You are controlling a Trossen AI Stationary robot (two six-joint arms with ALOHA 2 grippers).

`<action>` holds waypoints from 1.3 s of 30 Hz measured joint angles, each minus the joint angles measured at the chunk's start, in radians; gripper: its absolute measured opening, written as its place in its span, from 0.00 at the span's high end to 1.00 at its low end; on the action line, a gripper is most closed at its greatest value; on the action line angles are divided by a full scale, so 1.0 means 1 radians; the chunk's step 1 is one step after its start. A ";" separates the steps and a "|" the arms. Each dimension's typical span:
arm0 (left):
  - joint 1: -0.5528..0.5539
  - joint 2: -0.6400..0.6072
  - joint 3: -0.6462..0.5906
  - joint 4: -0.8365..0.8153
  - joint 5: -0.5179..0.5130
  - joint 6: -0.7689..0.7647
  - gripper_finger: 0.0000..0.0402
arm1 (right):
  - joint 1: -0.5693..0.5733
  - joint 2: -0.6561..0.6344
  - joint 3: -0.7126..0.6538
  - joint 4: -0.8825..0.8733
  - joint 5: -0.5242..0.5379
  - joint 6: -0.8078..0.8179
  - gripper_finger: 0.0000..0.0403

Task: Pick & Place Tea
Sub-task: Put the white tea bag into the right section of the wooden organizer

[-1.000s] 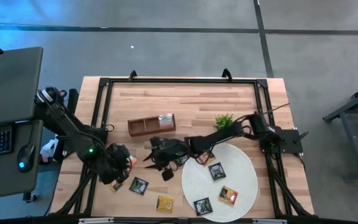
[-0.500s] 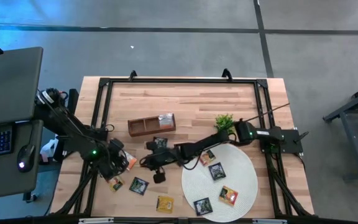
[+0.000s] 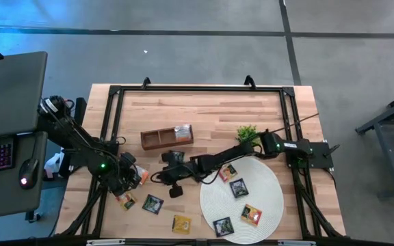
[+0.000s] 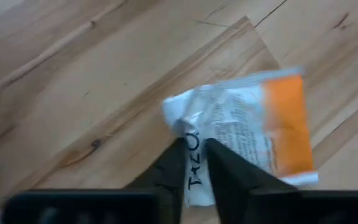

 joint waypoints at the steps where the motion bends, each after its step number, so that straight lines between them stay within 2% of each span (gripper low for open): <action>1: 0.000 0.001 0.004 -0.004 -0.001 0.006 0.92 | 0.000 -0.020 0.000 -0.028 0.027 0.000 0.99; 3: 0.001 0.002 0.011 -0.003 -0.008 0.009 0.98 | -0.001 -0.068 0.000 -0.121 0.109 -0.007 0.99; 7: 0.001 0.004 0.027 -0.005 -0.051 0.009 0.96 | -0.008 -0.166 0.001 -0.355 0.304 -0.030 1.00; 11: 0.002 0.000 0.084 -0.036 -0.181 0.033 0.99 | -0.010 -0.276 -0.010 -0.561 0.453 -0.029 1.00; 14: 0.002 -0.001 0.161 -0.116 -0.320 0.038 0.99 | -0.009 -0.365 -0.097 -0.648 0.473 0.032 1.00; 16: 0.019 -0.001 0.223 -0.200 -0.372 0.045 0.99 | -0.009 -0.437 -0.201 -0.643 0.451 0.097 1.00; 18: 0.060 -0.001 0.288 -0.293 -0.342 0.087 0.99 | -0.008 -0.518 -0.335 -0.583 0.421 0.166 1.00; 20: 0.121 0.000 0.346 -0.370 -0.323 0.170 1.00 | -0.005 -0.596 -0.498 -0.448 0.385 0.229 1.00; 22: 0.204 0.001 0.389 -0.407 -0.335 0.316 1.00 | -0.001 -0.658 -0.659 -0.269 0.385 0.282 1.00; 25: 0.364 0.002 0.440 -0.380 -0.341 0.599 1.00 | 0.003 -0.731 -0.859 0.014 0.431 0.349 1.00; 28: 0.520 0.023 0.450 -0.224 -0.345 0.930 1.00 | 0.000 -0.777 -1.015 0.271 0.455 0.375 1.00; 32: 0.665 0.052 0.450 0.036 -0.346 1.299 1.00 | 0.000 -0.819 -1.156 0.493 0.423 0.373 1.00; 36: 0.759 0.117 0.451 0.233 -0.320 1.551 1.00 | 0.000 -0.840 -1.240 0.589 0.402 0.373 1.00; 39: 0.791 0.171 0.451 0.271 -0.321 1.633 1.00 | 0.000 -0.843 -1.264 0.601 0.385 0.375 1.00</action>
